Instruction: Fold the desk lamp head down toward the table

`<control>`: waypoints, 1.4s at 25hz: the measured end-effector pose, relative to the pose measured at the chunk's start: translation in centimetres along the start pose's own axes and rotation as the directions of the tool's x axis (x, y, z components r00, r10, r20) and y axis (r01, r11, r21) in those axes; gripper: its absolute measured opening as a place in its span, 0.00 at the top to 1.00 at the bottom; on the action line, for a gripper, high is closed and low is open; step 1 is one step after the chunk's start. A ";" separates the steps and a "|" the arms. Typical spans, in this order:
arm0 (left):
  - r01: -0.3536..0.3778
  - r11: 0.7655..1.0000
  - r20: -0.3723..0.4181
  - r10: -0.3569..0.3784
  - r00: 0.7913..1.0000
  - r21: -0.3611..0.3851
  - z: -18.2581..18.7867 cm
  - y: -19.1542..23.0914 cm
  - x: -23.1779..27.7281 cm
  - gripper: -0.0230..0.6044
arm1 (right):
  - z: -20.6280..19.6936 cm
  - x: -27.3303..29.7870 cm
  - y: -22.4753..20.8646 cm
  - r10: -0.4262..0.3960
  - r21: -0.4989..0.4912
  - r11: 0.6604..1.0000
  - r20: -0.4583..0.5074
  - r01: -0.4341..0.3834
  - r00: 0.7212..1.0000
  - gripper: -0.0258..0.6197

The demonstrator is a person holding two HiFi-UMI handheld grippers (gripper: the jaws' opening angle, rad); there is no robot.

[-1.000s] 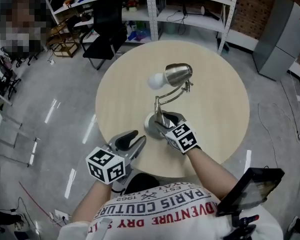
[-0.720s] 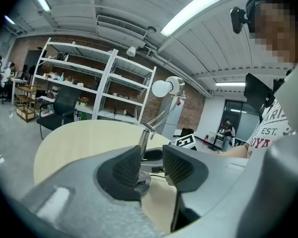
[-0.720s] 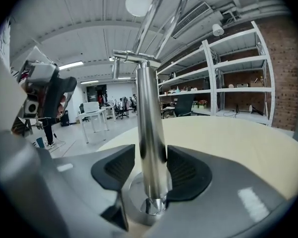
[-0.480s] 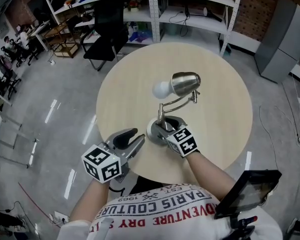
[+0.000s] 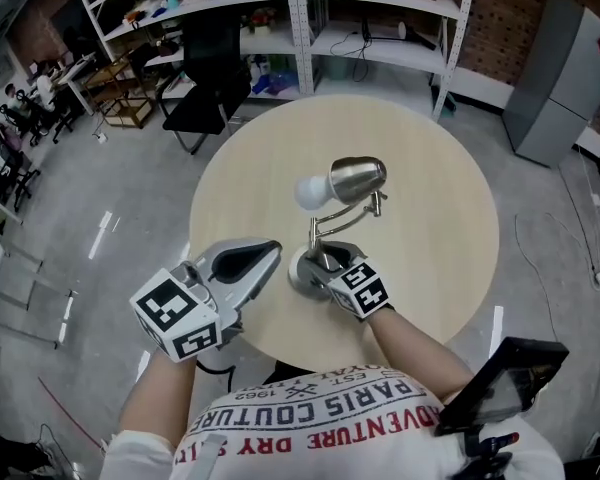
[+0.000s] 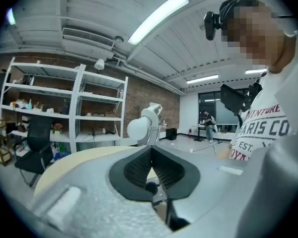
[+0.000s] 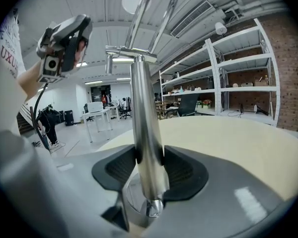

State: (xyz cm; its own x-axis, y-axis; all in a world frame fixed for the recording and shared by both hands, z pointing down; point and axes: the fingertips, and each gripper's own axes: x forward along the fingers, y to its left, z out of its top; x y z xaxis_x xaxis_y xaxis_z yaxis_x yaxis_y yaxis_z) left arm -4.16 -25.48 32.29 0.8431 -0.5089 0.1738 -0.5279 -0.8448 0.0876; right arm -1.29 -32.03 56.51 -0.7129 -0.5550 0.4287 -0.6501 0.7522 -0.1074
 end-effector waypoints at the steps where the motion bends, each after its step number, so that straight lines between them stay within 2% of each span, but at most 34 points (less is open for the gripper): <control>1: 0.021 0.999 0.004 -0.021 1.000 0.034 1.2 -0.3 0.2 0.96 | -0.1 0.2 -0.1 0.000 0.006 1.000 0.005 0.000 1.000 0.68; 4: 0.044 0.986 0.015 -0.046 0.999 0.159 4.5 -0.9 1.0 0.95 | -0.4 0.3 -0.2 0.003 0.011 1.000 0.010 -0.004 1.000 0.68; 7: 0.070 0.970 0.028 -0.079 0.996 0.232 7.5 -1.2 2.0 0.74 | -0.8 0.3 0.0 0.020 0.045 0.999 0.014 -0.020 1.000 0.67; 11: 0.155 0.942 -0.018 -0.157 0.987 0.297 9.4 -1.8 4.1 0.65 | -0.6 0.3 0.7 0.030 0.047 0.998 0.003 -0.030 1.000 0.67; 14: 0.225 0.927 -0.066 -0.215 0.974 0.299 9.8 -2.0 6.0 0.61 | -0.6 0.1 1.1 0.039 0.041 0.998 -0.012 -0.039 0.999 0.67; 18: 0.273 0.915 -0.143 -0.240 0.960 0.297 9.5 -1.1 7.9 0.55 | -0.4 0.1 1.3 0.033 0.037 0.999 -0.017 -0.033 0.999 0.67; 20: 0.322 0.908 -0.182 -0.280 0.943 0.270 9.4 -1.4 8.3 0.52 | -0.4 0.1 1.6 0.042 0.033 0.999 -0.020 -0.042 0.999 0.67; 23: 0.389 0.884 -0.260 -0.324 0.910 0.259 8.6 -2.3 8.8 0.48 | -0.1 -0.1 1.6 0.038 0.042 0.998 -0.010 -0.038 0.999 0.67; 26: 0.405 0.873 -0.314 -0.318 0.895 0.271 7.6 -2.7 9.5 0.49 | -0.1 -0.1 1.9 0.035 0.047 0.998 -0.004 -0.035 0.999 0.67; 29: 0.421 0.876 -0.324 -0.338 0.884 0.234 7.1 -2.8 9.8 0.50 | -0.1 0.0 1.9 0.033 0.048 0.998 -0.003 -0.033 0.999 0.67; 35: 0.437 0.868 -0.344 -0.346 0.873 0.235 6.6 -2.7 10.1 0.51 | -0.3 0.1 1.7 0.031 0.036 0.999 -0.011 -0.030 0.999 0.67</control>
State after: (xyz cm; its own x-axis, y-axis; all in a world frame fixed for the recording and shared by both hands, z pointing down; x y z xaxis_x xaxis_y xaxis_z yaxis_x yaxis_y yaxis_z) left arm 6.41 -29.45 27.32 0.8834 -0.0944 0.4589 -0.0653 -0.9947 -0.0789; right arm -2.37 -30.74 56.65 -0.7296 -0.5279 0.4347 -0.6374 0.7552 -0.1529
